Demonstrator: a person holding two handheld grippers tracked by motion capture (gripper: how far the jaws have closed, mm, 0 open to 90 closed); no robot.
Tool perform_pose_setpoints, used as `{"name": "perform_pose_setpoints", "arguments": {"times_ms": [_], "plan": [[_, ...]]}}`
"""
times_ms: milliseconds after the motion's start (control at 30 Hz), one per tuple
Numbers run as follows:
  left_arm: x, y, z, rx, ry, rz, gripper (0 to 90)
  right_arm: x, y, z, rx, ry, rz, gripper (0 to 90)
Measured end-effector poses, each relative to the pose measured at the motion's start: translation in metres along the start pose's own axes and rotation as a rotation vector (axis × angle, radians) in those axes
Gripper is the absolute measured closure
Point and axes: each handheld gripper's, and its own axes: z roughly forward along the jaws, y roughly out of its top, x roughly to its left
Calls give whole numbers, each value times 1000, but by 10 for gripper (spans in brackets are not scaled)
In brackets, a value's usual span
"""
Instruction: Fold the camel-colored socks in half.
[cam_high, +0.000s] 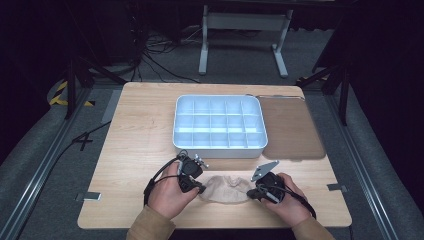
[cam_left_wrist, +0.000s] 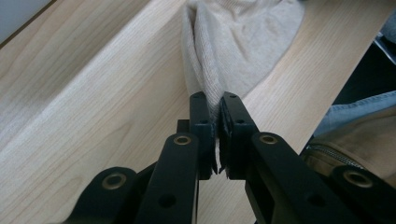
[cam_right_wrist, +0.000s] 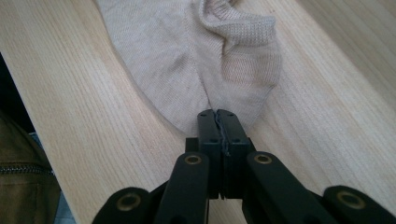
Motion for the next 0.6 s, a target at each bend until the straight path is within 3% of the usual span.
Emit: {"name": "perform_pose_setpoints", "arguments": {"times_ms": [67, 267, 367, 600], "plan": [[0, 1, -1, -2, -4, 6, 848, 0, 0, -1, -4, -3, 0, 897], [-3, 5, -3, 17, -20, 7, 847, 2, 8, -5, -100, -14, -20, 898], [-4, 7, -3, 29, -28, 2, 848, 2, 9, 2, -76, -15, -22, 899], [-6, 12, -4, 8, -49, 18, 847, 0, 6, 6, -85, -4, -17, 900]]}}
